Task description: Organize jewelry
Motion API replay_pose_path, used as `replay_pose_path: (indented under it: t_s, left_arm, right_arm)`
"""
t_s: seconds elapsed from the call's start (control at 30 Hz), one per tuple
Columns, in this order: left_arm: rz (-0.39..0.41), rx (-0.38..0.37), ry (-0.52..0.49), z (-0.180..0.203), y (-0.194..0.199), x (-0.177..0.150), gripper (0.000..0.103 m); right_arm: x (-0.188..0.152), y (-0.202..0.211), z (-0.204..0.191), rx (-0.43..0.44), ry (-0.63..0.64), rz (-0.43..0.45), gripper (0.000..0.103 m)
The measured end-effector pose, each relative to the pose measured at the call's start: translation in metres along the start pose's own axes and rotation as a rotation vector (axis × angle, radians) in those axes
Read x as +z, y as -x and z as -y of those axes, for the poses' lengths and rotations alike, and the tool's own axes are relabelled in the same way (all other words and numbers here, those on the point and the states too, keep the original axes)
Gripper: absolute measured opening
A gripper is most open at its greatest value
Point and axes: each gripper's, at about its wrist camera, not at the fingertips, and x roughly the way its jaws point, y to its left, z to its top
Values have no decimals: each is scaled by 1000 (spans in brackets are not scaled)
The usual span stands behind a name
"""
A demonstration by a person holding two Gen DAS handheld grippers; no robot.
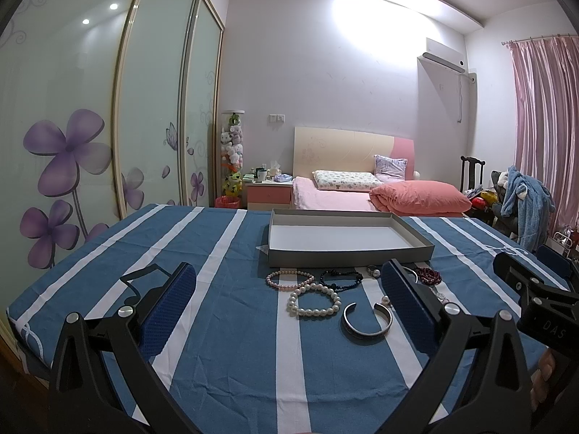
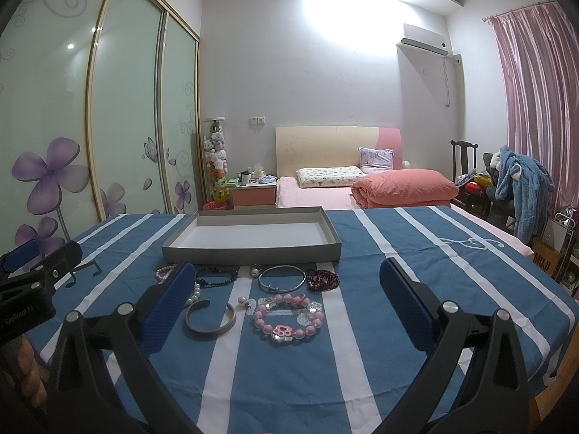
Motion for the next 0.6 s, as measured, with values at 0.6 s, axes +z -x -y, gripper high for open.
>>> replay_pose_path:
  t_s: [0.6]
  left_arm:
    - [-91,7,15,-2,-26,-10,101]
  right_arm:
    - [-7,-25,3,-1,-6,-82,99]
